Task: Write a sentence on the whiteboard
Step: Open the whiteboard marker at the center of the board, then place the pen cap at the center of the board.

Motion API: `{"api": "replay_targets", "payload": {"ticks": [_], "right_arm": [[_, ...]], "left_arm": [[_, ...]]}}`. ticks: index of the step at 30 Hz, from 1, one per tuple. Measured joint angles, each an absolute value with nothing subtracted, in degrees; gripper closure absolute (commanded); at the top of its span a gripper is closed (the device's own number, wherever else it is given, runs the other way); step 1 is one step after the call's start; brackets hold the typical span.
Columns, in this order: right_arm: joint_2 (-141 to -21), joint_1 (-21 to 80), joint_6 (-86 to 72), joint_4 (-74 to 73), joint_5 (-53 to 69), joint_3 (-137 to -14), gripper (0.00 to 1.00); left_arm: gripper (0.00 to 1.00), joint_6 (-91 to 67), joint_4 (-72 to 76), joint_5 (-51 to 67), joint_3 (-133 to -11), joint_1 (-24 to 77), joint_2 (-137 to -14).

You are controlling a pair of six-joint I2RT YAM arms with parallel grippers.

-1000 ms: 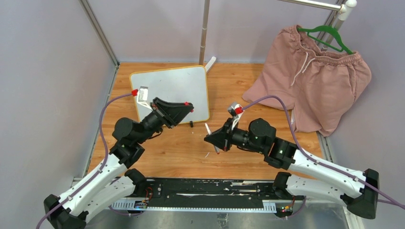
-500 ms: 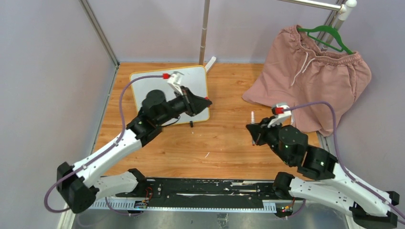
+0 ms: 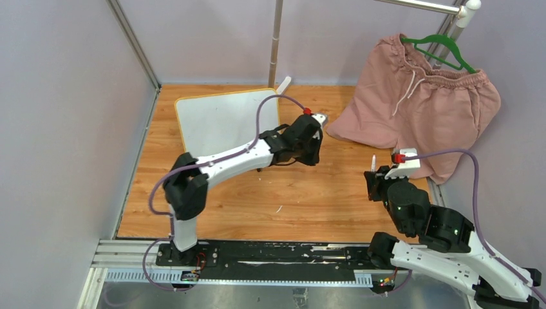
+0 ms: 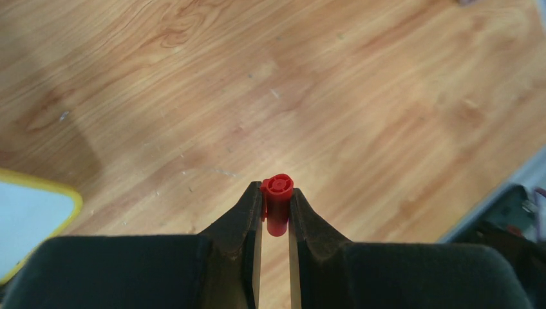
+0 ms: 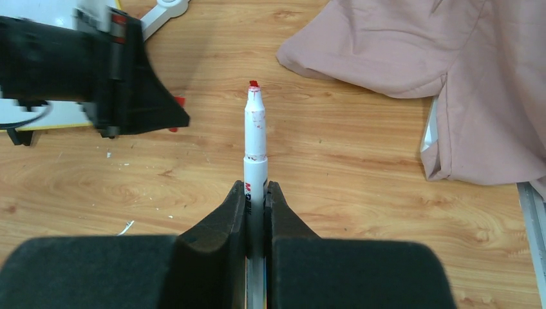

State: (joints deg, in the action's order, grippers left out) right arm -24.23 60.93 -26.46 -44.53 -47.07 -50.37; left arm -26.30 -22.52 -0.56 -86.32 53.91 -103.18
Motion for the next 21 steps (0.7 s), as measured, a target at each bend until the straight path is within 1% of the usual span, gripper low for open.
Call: {"api": "replay_targets", "payload": {"ticks": [6, 10, 21], "right_arm": [[-24.2, 60.9, -26.9, -45.4, -47.6, -50.3, 1.00], [-23.6, 60.9, -27.1, -46.0, -47.6, -50.3, 1.00], [-22.4, 60.9, -27.5, -46.8, -47.6, -50.3, 1.00]], "left_arm": [[1.00, -28.5, -30.0, -5.2, -99.3, 54.2, -119.0], [1.00, -30.6, -33.7, -7.3, -107.3, 54.2, -126.3], [1.00, -43.5, -38.3, -10.3, -112.8, 54.2, -132.5]]}}
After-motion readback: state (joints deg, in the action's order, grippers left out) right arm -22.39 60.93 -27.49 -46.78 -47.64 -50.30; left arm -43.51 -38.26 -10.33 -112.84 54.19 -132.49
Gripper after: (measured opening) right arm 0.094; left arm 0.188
